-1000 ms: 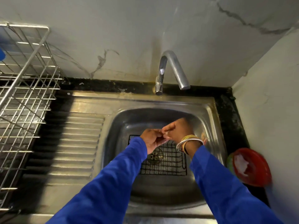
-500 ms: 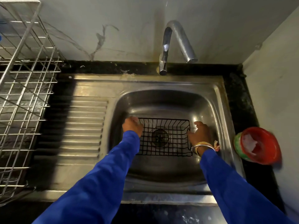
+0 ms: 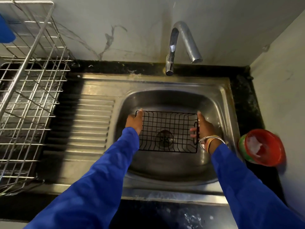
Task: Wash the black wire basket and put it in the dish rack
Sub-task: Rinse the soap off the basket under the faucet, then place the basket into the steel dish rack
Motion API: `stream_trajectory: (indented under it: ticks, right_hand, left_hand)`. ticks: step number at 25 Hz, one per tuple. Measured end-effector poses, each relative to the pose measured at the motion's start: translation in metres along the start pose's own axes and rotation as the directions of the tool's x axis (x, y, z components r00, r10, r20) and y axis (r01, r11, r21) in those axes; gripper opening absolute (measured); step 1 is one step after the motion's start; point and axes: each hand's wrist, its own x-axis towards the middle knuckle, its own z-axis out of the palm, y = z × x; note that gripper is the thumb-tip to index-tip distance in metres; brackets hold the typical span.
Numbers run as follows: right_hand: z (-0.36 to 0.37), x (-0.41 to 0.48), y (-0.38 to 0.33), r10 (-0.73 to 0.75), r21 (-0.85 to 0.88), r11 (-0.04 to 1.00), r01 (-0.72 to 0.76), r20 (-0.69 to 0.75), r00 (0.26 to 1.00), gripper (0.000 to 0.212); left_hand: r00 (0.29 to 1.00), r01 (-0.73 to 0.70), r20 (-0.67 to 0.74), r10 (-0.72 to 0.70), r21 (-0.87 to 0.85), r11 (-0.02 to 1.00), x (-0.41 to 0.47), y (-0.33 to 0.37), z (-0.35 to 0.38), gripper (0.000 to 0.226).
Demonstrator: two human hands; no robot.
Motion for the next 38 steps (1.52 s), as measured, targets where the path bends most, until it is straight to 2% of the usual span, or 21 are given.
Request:
stream_trajectory:
  ticks: [2, 4, 6, 9, 12, 15, 18, 19, 22, 28, 31, 32, 35, 37, 38]
  right_hand:
    - [-0.008, -0.013, -0.018, -0.083, -0.008, 0.997, 0.083, -0.012, 0.996, 0.071]
    - [-0.016, -0.025, -0.034, -0.105, -0.016, 0.994, 0.105, -0.021, 0.994, 0.073]
    - [-0.024, -0.031, -0.044, -0.120, -0.049, 0.992, 0.119, -0.023, 0.993, 0.069]
    - [-0.031, -0.038, -0.053, -0.172, -0.100, 0.980, 0.170, -0.010, 0.985, 0.056]
    - [-0.035, -0.045, -0.051, -0.255, -0.144, 0.956, 0.256, 0.029, 0.967, 0.039]
    - [-0.039, -0.048, -0.046, -0.364, -0.189, 0.911, 0.367, 0.054, 0.930, 0.028]
    - [-0.039, -0.063, -0.049, -0.446, -0.178, 0.867, 0.466, 0.141, 0.884, 0.049]
    - [-0.037, -0.068, -0.052, -0.469, -0.167, 0.854, 0.492, 0.162, 0.868, 0.050]
    - [-0.034, -0.076, -0.055, -0.530, -0.179, 0.815, 0.551, 0.157, 0.834, 0.041]
    - [-0.026, -0.095, -0.059, -0.535, -0.303, 0.803, 0.513, 0.013, 0.845, 0.034]
    - [-0.026, -0.116, -0.073, -0.541, -0.338, 0.801, 0.494, -0.055, 0.840, 0.018]
    - [-0.026, -0.128, -0.081, -0.551, -0.343, 0.796, 0.499, -0.068, 0.832, 0.020]
    - [-0.023, -0.167, -0.099, -0.660, -0.347, 0.714, 0.609, -0.040, 0.750, 0.023]
    - [-0.026, -0.179, -0.113, -0.705, -0.306, 0.678, 0.668, -0.013, 0.709, 0.021]
    - [-0.020, -0.200, -0.127, -0.692, -0.343, 0.671, 0.657, 0.027, 0.721, 0.021]
  left_hand:
    - [0.999, 0.017, -0.028, -0.021, -0.136, 0.991, -0.008, 0.008, -0.008, 0.073]
    - [0.998, 0.061, -0.013, -0.065, -0.207, 0.976, -0.015, 0.017, -0.018, 0.072]
    - [0.998, 0.058, -0.004, -0.060, -0.204, 0.977, -0.026, 0.025, -0.027, 0.051]
    - [1.000, -0.021, -0.014, 0.019, -0.163, 0.986, -0.038, 0.034, -0.035, 0.029]
    - [0.997, -0.049, 0.052, 0.057, -0.160, 0.986, -0.055, 0.041, -0.046, 0.022]
    - [0.993, -0.096, 0.057, 0.107, -0.159, 0.983, -0.067, 0.035, -0.064, 0.013]
    - [0.979, -0.175, 0.068, 0.192, -0.204, 0.963, -0.073, 0.021, -0.082, 0.014]
    - [0.971, -0.216, 0.055, 0.231, -0.203, 0.955, -0.077, 0.019, -0.086, 0.014]
    - [0.932, -0.360, 0.000, 0.362, -0.117, 0.926, -0.087, 0.019, -0.091, 0.013]
    - [0.862, -0.506, 0.045, 0.504, 0.045, 0.861, -0.084, 0.040, -0.113, 0.008]
    - [0.845, -0.535, 0.090, 0.528, 0.111, 0.837, -0.086, 0.062, -0.131, 0.027]
    - [0.843, -0.537, 0.104, 0.527, 0.127, 0.834, -0.089, 0.068, -0.139, 0.032]
    - [0.832, -0.554, 0.094, 0.546, 0.093, 0.828, -0.112, 0.091, -0.168, 0.030]
    - [0.809, -0.588, 0.021, 0.588, 0.011, 0.809, -0.135, 0.110, -0.193, 0.016]
    - [0.791, -0.612, -0.035, 0.611, -0.040, 0.790, -0.148, 0.121, -0.207, 0.008]
